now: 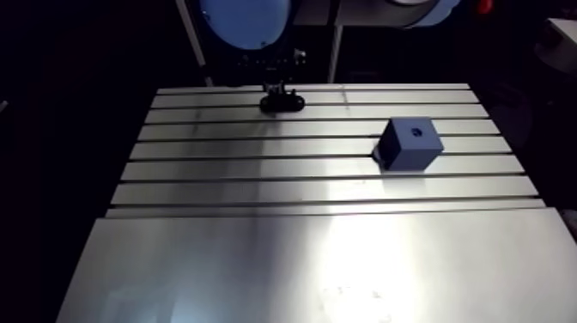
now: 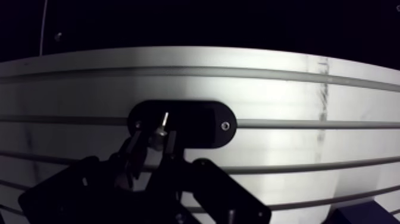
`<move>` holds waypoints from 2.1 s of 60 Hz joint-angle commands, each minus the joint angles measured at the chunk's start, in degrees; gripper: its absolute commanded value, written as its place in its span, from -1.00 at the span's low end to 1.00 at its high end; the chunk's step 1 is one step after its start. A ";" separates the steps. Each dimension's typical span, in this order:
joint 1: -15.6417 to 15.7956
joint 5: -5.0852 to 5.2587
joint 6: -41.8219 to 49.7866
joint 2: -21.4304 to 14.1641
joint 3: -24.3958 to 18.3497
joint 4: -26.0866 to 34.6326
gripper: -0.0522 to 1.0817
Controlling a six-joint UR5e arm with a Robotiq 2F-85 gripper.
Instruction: Pick up the M10 bolt and insert it into the hex recess until seated.
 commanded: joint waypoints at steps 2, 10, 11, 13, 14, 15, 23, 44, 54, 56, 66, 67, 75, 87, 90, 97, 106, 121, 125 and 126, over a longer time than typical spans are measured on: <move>0.00 -0.08 0.00 0.03 0.03 0.00 0.28; 0.00 -0.08 0.00 0.03 0.03 0.00 0.29; 0.00 -0.08 0.00 0.03 0.03 0.00 0.29; 0.00 -0.08 0.08 0.03 0.03 0.00 0.29; 0.00 -0.08 0.08 0.03 0.03 0.00 0.29; 0.00 -0.08 0.09 0.03 0.03 0.00 0.29; 0.00 -0.08 0.00 0.03 0.03 -0.07 0.31; 0.00 -0.01 0.00 -0.04 0.12 -0.07 0.36; 0.00 0.18 -0.09 -0.23 0.03 -0.01 0.42; 0.00 0.18 -0.16 -0.31 0.03 0.00 0.43; 0.00 0.27 -0.35 -0.82 -0.04 0.00 0.44; 0.00 0.27 -0.35 -0.82 -0.04 0.00 0.44; 0.00 0.11 -0.44 -1.77 -0.14 0.00 0.47; 0.00 0.25 -0.53 -3.09 -0.39 0.25 0.48; -0.01 0.28 -0.68 -3.62 -0.48 0.34 0.50; -0.09 0.36 -0.95 -4.66 -0.82 0.84 0.53; -0.42 0.43 -1.22 -6.15 -1.84 3.50 0.66; -0.61 0.62 -6.88 -9.99 -5.32 11.14 0.75; -0.92 0.63 -8.71 -11.13 -6.38 13.10 0.74; -1.11 0.55 -9.60 -11.66 -7.06 14.07 0.74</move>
